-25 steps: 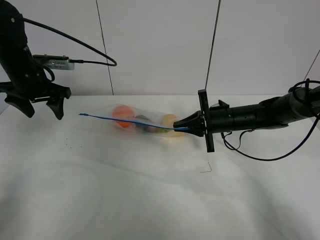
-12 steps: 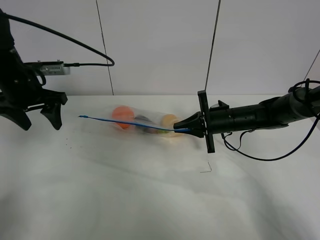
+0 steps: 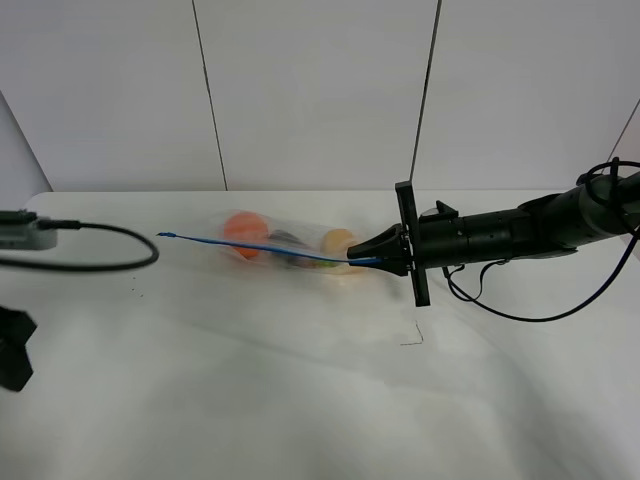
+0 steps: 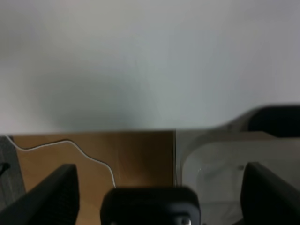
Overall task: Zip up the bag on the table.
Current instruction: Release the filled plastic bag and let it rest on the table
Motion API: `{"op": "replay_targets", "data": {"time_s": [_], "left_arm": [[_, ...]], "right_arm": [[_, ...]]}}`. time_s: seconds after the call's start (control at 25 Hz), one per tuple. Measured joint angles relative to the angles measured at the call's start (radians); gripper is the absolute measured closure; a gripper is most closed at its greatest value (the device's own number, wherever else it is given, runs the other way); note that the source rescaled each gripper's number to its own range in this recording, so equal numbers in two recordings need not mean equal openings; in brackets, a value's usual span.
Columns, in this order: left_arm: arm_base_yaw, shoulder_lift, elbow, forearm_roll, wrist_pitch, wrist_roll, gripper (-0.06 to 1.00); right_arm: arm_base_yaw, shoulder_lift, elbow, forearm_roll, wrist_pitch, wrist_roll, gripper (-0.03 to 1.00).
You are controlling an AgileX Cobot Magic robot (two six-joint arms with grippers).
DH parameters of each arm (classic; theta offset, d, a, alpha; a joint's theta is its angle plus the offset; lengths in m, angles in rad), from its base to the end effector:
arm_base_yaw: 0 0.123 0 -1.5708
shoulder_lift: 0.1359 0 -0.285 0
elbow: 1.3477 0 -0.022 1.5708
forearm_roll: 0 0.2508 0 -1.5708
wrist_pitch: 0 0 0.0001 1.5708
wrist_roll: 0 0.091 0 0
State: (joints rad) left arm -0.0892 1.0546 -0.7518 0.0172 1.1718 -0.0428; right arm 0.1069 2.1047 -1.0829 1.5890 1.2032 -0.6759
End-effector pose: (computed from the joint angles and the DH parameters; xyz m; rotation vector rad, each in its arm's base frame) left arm 0.1599 -0.0129 0.2660 0.0763 2.9565 0.0063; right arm 0.3531 0.1233 0.1324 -0.4415 -2.4274 -1.8503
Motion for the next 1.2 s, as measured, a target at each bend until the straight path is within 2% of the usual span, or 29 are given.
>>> {"op": "replay_targets", "data": {"time_s": [0.28, 0.72, 0.96, 1.2], "left_arm": [[0.000, -0.364, 0.238, 0.000, -0.097, 0.014, -0.05], [0.003, -0.705, 0.246, -0.006, -0.116, 0.043, -0.05], [0.088, -0.851, 0.249, -0.007, -0.115, 0.043, -0.05], [0.084, -1.003, 0.251, -0.007, -0.115, 0.043, -0.05]], "right_arm": [[0.000, 0.000, 0.000, 0.000, 0.000, 0.000, 0.97], [0.000, 0.000, 0.000, -0.003, 0.000, 0.000, 0.97], [0.000, 0.000, 0.000, -0.003, 0.000, 0.000, 0.97], [0.000, 0.000, 0.000, -0.003, 0.000, 0.000, 0.97]]}}
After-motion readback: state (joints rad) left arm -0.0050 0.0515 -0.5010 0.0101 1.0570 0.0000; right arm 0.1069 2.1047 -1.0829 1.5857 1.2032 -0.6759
